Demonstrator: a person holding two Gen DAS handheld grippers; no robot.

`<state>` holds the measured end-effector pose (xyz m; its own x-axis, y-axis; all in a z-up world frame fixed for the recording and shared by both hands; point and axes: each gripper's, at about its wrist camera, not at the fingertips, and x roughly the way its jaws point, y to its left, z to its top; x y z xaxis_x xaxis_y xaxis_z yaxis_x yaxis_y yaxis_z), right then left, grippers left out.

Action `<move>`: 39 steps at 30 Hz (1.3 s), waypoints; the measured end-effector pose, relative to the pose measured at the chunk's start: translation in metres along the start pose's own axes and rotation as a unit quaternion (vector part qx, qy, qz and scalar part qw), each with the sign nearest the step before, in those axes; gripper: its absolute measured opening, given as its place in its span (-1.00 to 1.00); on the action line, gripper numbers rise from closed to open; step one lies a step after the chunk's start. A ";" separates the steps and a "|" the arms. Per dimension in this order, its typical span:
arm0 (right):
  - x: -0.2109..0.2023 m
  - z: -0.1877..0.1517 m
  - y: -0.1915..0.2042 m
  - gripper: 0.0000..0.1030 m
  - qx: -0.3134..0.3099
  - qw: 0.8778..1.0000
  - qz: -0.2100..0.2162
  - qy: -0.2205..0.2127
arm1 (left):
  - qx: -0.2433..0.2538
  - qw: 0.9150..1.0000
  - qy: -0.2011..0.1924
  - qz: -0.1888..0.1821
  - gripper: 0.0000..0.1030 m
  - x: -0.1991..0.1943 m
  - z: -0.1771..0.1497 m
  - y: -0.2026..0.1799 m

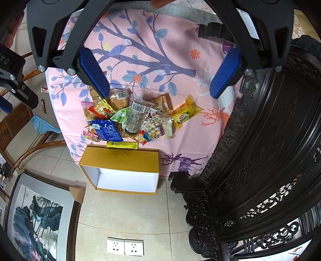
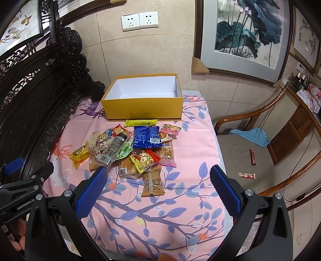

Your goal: Organize snacks

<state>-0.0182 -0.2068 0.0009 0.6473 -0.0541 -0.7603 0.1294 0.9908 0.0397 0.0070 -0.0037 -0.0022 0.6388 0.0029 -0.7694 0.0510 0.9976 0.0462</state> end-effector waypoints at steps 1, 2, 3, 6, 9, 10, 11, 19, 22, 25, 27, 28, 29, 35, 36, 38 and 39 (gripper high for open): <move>0.000 0.000 0.000 0.97 0.001 1.000 0.001 0.001 | 0.000 1.000 -0.001 0.001 0.96 0.000 0.000 0.000; 0.001 0.000 0.000 0.97 0.002 1.000 0.002 0.002 | 0.000 1.000 -0.001 0.001 0.96 0.000 0.000 0.001; 0.001 0.001 0.000 0.97 0.002 1.000 0.001 0.002 | 0.000 1.000 0.000 0.000 0.96 0.001 -0.001 0.001; 0.000 0.000 0.000 0.97 0.001 1.000 0.000 0.003 | 0.000 1.000 0.000 0.000 0.96 0.001 -0.001 0.001; 0.000 0.000 0.000 0.97 0.002 1.000 -0.001 0.003 | 0.000 1.000 0.000 -0.001 0.96 0.002 -0.002 0.001; 0.000 -0.001 0.000 0.97 0.002 1.000 -0.002 0.003 | 0.000 1.000 0.001 -0.002 0.96 0.002 -0.002 0.001; 0.000 -0.001 0.000 0.97 0.001 1.000 -0.002 0.003 | 0.000 1.000 0.001 -0.002 0.96 0.002 -0.003 0.001; 0.006 -0.002 0.002 0.97 -0.002 1.000 0.000 0.004 | 0.006 1.000 -0.005 -0.007 0.96 0.006 -0.005 0.002; 0.015 -0.006 0.001 0.97 -0.007 1.000 -0.001 0.003 | 0.004 1.000 -0.005 -0.010 0.96 0.017 -0.010 0.006; 0.036 -0.015 -0.002 0.97 -0.014 1.000 0.001 0.012 | 0.003 1.000 0.001 -0.014 0.96 0.034 -0.017 0.011; 0.053 -0.019 -0.004 0.97 -0.014 1.000 0.009 0.021 | 0.009 1.000 0.005 -0.011 0.96 0.047 -0.023 0.013; 0.064 -0.021 -0.006 0.97 -0.013 0.999 0.016 0.028 | 0.013 1.000 0.005 -0.011 0.96 0.053 -0.024 0.014; 0.076 -0.023 -0.007 0.97 -0.012 0.999 0.022 0.036 | 0.018 1.000 0.004 -0.013 0.96 0.062 -0.027 0.015; 0.133 -0.022 0.001 0.97 -0.005 0.996 0.065 0.065 | 0.031 0.999 0.012 -0.020 0.96 0.094 -0.024 0.021; 0.142 -0.021 0.005 0.97 -0.008 0.995 0.070 0.065 | 0.031 0.999 0.014 -0.021 0.96 0.098 -0.023 0.022; 0.167 -0.020 0.013 0.97 -0.021 0.994 0.083 0.075 | 0.029 0.999 0.012 -0.026 0.96 0.107 -0.022 0.024; 0.175 -0.020 0.015 0.92 -0.024 0.992 0.088 0.081 | 0.029 0.999 0.012 -0.028 0.96 0.112 -0.021 0.025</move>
<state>0.0823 -0.1990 -0.1444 0.5268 0.1379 -0.8387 -0.0147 0.9881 0.1533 0.0639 0.0231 -0.1000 0.6157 -0.0500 -0.7864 0.1304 0.9907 0.0390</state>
